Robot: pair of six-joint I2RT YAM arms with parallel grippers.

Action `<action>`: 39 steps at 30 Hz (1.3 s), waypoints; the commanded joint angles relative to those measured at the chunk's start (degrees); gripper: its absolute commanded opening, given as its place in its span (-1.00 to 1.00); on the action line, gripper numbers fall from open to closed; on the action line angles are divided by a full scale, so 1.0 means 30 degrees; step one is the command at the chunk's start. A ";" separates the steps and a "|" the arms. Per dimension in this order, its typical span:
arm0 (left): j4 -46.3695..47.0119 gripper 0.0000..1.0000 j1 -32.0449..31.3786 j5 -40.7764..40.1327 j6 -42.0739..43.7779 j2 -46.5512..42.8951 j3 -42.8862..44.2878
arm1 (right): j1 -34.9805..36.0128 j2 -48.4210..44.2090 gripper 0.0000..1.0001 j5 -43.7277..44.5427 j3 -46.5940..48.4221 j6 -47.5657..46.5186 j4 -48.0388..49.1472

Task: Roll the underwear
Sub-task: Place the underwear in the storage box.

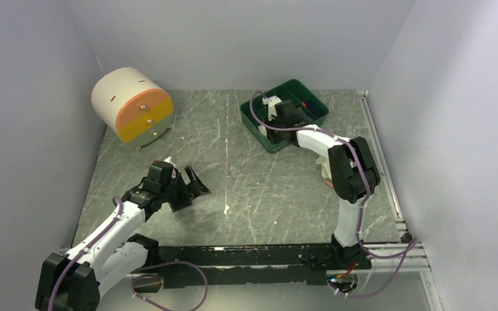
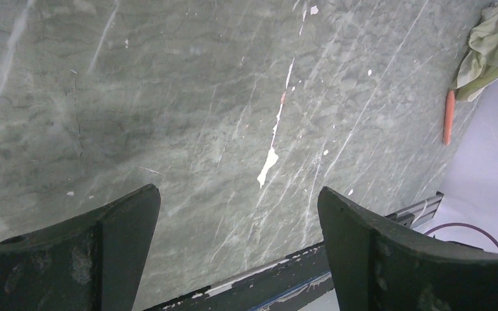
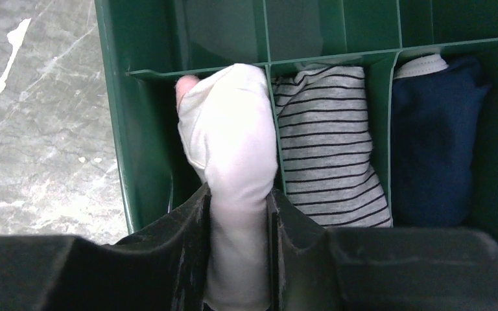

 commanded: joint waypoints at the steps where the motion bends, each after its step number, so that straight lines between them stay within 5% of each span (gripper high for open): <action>1: 0.0214 0.93 0.0093 0.0388 0.0209 0.0029 0.0431 | 0.0324 0.0166 -1.00 0.0341 0.0073 -0.0843 -0.0628; 11: 0.0208 0.93 0.0093 0.0527 0.0105 -0.0266 0.0211 | 0.1188 0.1108 -1.00 0.2620 0.1886 -0.2003 -0.4865; 19: -0.0061 0.93 0.0093 0.0508 0.0229 -0.0175 0.0464 | 0.1166 0.2353 -0.97 0.1034 0.2756 -0.1948 -0.5513; 31: 0.0037 0.93 0.0093 0.0586 0.0237 -0.0106 0.0336 | 0.1173 0.1517 -0.10 -0.0534 0.2659 -0.0919 -0.3865; 39: 0.0177 0.93 0.0091 0.0642 0.0243 -0.0001 0.0277 | 0.1153 0.1365 0.31 -0.1297 0.3606 -0.0740 -0.4913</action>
